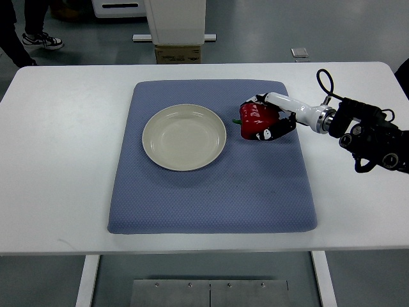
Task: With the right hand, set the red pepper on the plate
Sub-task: 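Lift the pepper with the right hand and carry it over the plate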
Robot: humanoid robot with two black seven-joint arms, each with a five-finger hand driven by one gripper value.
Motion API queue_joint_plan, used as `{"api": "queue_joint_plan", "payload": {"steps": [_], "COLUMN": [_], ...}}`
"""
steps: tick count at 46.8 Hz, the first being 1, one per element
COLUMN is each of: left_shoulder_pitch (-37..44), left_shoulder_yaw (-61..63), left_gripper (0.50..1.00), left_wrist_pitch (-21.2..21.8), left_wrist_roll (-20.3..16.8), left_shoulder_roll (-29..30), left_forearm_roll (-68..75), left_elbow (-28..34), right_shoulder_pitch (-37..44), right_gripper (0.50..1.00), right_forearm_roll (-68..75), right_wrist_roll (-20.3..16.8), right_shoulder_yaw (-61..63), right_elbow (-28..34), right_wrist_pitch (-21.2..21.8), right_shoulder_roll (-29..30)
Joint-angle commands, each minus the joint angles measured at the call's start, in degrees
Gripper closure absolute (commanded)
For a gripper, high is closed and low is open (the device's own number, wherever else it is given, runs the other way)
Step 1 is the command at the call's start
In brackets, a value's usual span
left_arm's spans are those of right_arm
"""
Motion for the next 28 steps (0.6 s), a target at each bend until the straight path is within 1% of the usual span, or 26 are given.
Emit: {"api": "queue_joint_plan", "payload": {"steps": [1,12,28], "left_shoulder_pitch": [0.00,0.00,0.00], "left_shoulder_yaw": [0.00,0.00,0.00], "left_gripper": [0.500,0.500,0.500], "left_wrist_pitch": [0.00,0.00,0.00], "left_wrist_roll": [0.00,0.00,0.00], "left_shoulder_roll": [0.00,0.00,0.00], "left_forearm_roll": [0.00,0.00,0.00], "left_elbow": [0.00,0.00,0.00], "right_shoulder_pitch": [0.81,4.33,8.02], "right_gripper": [1.000,1.000,1.000], "right_forearm_roll": [0.00,0.09,2.37], "right_wrist_roll": [-1.23,-4.75,-10.99], "right_shoulder_yaw": [0.55,0.82,1.43], "right_elbow": [0.02,-0.25,-3.67], "right_wrist_pitch": [0.08,0.17,0.08], "right_shoulder_roll": [0.57,4.88,15.16]}}
